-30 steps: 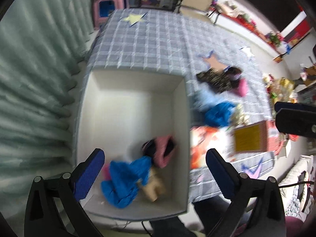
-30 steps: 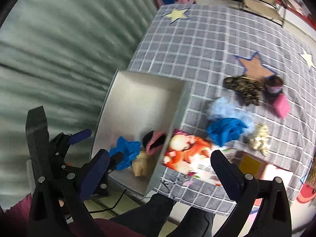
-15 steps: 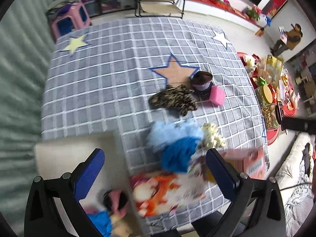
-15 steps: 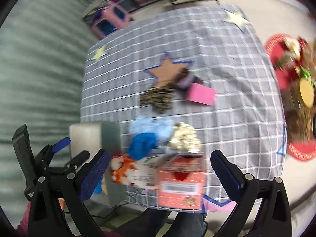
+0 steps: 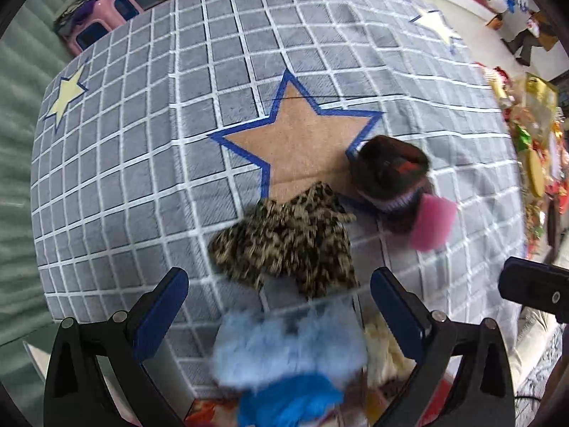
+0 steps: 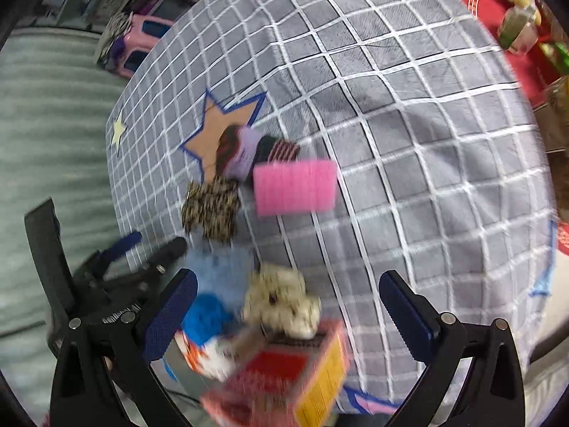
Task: Organize soft objects
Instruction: 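Move both grippers back to the pile toward the leopard-print cloth, then grasp the leopard-print cloth with the left gripper while the right grasps the pink foam sponge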
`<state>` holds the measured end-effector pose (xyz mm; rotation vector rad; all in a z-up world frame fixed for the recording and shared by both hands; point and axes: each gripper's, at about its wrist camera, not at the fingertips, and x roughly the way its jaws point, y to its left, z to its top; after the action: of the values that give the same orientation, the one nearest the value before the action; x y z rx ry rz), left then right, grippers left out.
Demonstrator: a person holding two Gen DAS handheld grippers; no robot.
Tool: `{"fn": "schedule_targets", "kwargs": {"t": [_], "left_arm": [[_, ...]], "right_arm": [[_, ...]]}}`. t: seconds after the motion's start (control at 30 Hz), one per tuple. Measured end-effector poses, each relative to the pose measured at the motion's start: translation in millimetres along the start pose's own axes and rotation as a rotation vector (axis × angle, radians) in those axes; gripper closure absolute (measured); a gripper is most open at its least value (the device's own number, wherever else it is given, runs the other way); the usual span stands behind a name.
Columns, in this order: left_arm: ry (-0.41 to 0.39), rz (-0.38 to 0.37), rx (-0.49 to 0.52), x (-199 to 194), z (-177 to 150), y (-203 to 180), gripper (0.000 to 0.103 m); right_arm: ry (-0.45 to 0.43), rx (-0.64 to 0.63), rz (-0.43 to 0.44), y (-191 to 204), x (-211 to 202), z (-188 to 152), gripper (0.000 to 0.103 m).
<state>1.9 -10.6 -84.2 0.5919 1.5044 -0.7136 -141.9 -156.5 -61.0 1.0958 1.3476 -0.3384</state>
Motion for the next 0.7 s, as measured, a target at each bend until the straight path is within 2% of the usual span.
{"fn": "schedule_targets", "kwargs": {"t": [0.2, 0.47, 0.6, 0.67, 0.7], "left_arm": [[0.03, 0.028, -0.03, 27, 8, -2, 0.001], [0.08, 0.051, -0.064, 51, 11, 1, 0.001], [0.138, 0.034, -0.052, 69, 10, -5, 0.012], [0.161, 0.036, -0.051, 76, 9, -6, 0.019], [0.16, 0.034, -0.056, 76, 9, -7, 0.02]], "right_arm": [[0.013, 0.031, 0.054, -4, 44, 37, 0.0], [0.051, 0.034, 0.066, -9, 77, 49, 0.0], [0.062, 0.033, 0.069, -13, 82, 49, 0.0], [0.051, 0.019, 0.07, -12, 80, 49, 0.017], [0.05, 0.006, 0.06, -9, 80, 50, 0.031]]}}
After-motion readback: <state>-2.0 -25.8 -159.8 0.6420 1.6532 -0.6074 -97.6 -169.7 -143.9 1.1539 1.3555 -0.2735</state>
